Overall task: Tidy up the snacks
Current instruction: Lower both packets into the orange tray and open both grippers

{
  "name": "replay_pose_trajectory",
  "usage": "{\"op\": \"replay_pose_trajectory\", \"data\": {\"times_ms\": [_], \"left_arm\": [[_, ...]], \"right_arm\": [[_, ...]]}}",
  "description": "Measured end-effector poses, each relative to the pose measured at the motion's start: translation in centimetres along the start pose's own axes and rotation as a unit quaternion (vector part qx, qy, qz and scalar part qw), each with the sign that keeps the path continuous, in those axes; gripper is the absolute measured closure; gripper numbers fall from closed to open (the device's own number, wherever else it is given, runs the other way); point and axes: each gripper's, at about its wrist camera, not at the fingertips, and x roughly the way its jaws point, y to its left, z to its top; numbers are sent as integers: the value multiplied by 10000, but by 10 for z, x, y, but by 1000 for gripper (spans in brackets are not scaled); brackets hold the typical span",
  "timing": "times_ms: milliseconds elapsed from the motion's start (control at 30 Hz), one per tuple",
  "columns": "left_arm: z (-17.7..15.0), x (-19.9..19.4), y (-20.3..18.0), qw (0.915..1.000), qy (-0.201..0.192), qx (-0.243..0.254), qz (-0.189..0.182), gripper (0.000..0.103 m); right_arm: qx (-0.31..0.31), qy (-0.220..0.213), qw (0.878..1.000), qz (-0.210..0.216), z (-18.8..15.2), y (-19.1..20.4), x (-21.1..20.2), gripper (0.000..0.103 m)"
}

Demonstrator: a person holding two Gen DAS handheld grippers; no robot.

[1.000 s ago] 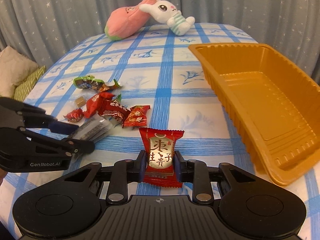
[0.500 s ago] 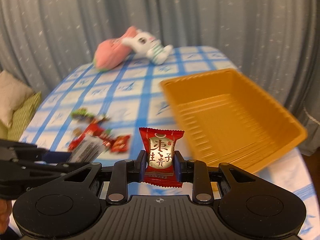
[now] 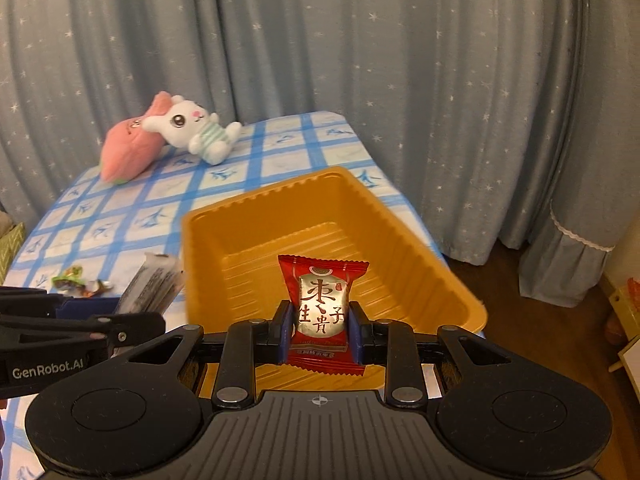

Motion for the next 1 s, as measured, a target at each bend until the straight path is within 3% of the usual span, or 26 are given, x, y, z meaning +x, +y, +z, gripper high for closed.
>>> {"op": "replay_pose_trajectory", "data": {"times_ms": [400, 1000], "left_arm": [[10, 21, -10, 9998, -7, -5, -179, 66], [-7, -11, 26, 9993, -145, -239, 235, 62]], "right_arm": [[175, 76, 9998, -82, 5, -26, 15, 74], [118, 88, 9998, 136, 8, -5, 22, 74]]}}
